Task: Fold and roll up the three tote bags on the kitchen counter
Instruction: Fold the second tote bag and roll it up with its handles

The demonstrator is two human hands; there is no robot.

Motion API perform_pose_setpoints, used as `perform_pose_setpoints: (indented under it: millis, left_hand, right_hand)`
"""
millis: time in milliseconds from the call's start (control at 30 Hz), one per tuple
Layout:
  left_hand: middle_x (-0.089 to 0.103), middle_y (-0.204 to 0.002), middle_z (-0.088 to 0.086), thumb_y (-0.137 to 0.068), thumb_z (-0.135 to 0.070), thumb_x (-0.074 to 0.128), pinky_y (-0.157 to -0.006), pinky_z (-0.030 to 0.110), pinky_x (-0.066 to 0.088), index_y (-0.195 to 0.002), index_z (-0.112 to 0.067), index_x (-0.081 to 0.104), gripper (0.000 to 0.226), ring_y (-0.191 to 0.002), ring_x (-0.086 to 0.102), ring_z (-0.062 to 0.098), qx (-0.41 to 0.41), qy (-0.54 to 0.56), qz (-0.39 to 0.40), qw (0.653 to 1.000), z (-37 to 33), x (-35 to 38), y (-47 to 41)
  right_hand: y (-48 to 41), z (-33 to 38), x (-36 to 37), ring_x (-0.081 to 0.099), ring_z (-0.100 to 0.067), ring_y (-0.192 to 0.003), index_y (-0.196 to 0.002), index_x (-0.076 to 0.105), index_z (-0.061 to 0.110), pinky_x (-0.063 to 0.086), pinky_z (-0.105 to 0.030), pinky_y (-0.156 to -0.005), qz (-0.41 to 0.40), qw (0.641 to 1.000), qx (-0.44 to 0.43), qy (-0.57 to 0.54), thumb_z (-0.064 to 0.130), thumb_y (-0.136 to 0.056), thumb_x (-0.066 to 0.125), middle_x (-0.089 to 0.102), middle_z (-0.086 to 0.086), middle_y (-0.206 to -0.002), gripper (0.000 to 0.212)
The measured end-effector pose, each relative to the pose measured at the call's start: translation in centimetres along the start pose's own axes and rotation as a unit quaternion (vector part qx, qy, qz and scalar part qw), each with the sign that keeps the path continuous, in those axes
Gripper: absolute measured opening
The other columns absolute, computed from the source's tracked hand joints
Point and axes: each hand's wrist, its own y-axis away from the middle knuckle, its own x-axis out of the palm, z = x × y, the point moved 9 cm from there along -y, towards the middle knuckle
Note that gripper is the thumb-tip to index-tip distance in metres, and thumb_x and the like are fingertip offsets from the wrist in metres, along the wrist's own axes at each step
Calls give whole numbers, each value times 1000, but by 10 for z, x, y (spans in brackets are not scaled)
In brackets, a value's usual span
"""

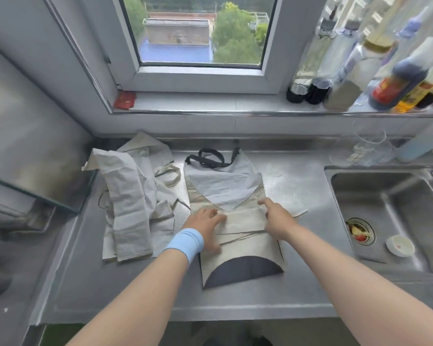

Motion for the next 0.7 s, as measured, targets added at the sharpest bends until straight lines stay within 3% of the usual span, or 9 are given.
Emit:
perform_pose_setpoints:
  millis: [100, 167, 233, 333, 400, 467, 600, 667, 700]
  left_hand:
    - [30, -143, -1, -55, -54, 76, -105, 39, 29, -139, -33, 34, 96, -130, 30, 24, 16, -50, -9, 999, 0, 4, -10]
    - [33, -139, -2, -56, -51, 76, -103, 38, 32, -138, -29, 36, 94, -124, 34, 25, 15, -40, -16, 999, 2, 3, -15]
    - [37, -136, -2, -65, -44, 71, -103, 36, 32, -137, -29, 40, 81, -122, 38, 25, 7, -16, -13, 1000, 6, -3, -20]
    - [56, -127, -4, -79, -34, 58, -97, 31, 39, -120, -32, 62, 41, -113, 53, 23, -15, 49, -14, 999, 11, -25, -29]
    - [67, -111, -4, -83, -29, 52, -87, 28, 47, -103, -30, 70, 28, -104, 61, 22, -72, 149, -11, 986, 23, -37, -35]
    - [70, -102, -1, -86, -24, 49, -85, 27, 49, -100, -26, 71, 27, -99, 62, 23, -128, 231, -8, 964, 39, -48, -41]
    - [62, -80, 4, -86, -16, 47, -71, 28, 45, -85, -13, 68, 21, -78, 56, 25, -204, 345, -67, 914, 74, -60, -50]
    - [66, -86, 2, -83, -14, 48, -74, 26, 45, -91, -16, 70, 24, -86, 61, 27, -214, 356, -83, 906, 81, -61, -54]
    - [69, -100, -1, -84, -14, 50, -83, 25, 45, -103, -21, 71, 29, -99, 62, 25, -211, 339, -84, 913, 82, -61, -57]
  right_hand:
    - [-7, 7, 0, 51, -21, -88, -129, 52, 30, 41, -20, -62, 9, 999, -41, -16, -8, -78, 39, 44, -4, -109, 65]
    - [-14, 6, -5, 57, -25, -95, -124, 60, 26, 43, -19, -64, -8, 994, -43, -104, -9, -79, 40, 50, -6, -108, 60]
    - [-20, 3, -15, 60, -25, -110, -121, 65, 22, 44, -19, -71, -20, 978, -37, -204, -10, -83, 41, 56, -3, -115, 56]
    - [-29, 12, -27, 51, -5, -118, -115, 72, 20, 39, -10, -84, 2, 979, -75, -189, -14, -80, 44, 52, 9, -128, 57]
    - [-36, 16, -30, 60, -2, -100, -111, 75, 19, 41, -6, -74, 41, 979, -77, -186, -13, -79, 47, 60, 13, -111, 53]
    - [-43, 20, -35, 61, -1, -71, -109, 75, 18, 45, -10, -60, 76, 976, -65, -194, -9, -79, 49, 65, 11, -96, 48]
    - [-58, 29, -43, 60, -13, -62, -95, 74, 3, 45, -19, -49, 103, 949, -47, -294, -15, -79, 40, 69, -7, -88, 42]
    - [-69, 29, -45, 53, -18, -59, -88, 68, -3, 41, -22, -49, 88, 950, -34, -299, -14, -76, 36, 61, -11, -79, 37]
    - [-74, 28, -46, 49, -18, -58, -80, 65, 0, 39, -25, -53, 69, 957, -30, -281, -7, -77, 39, 56, -9, -75, 27]
